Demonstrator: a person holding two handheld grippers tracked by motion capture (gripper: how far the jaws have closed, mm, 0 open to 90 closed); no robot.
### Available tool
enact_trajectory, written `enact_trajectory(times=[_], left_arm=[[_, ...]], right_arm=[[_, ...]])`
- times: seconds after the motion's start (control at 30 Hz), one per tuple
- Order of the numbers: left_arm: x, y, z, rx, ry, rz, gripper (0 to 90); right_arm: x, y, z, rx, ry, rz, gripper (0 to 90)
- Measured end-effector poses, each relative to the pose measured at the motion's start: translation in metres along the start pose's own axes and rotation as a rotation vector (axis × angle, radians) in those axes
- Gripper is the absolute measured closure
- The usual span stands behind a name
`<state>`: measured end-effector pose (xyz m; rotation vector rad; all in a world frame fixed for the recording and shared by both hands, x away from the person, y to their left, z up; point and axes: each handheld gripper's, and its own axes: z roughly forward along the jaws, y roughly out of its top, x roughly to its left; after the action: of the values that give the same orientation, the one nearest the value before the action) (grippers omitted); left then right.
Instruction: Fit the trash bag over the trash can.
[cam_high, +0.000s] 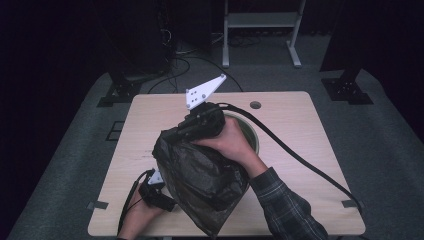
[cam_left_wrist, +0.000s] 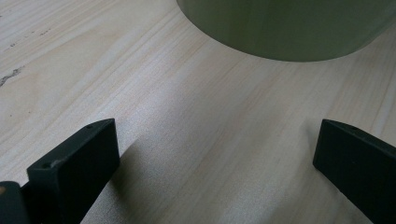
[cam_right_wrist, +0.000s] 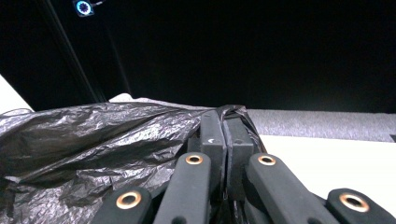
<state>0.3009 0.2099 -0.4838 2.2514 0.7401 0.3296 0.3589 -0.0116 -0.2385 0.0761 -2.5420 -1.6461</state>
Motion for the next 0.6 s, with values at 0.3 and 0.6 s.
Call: enact_trajectory(times=[0.3,0.6], left_arm=[[0.0,0.0,0.0,0.0,-0.002,0.002,0.0],[0.0,0.0,0.0,0.0,-0.003,0.002,0.0]], right_arm=[[-0.015,-0.017,-0.004,0.09,-0.072,0.043,86.7],[-0.026,-0.045,-0.031,0.144,-0.151,0.111,83.1]])
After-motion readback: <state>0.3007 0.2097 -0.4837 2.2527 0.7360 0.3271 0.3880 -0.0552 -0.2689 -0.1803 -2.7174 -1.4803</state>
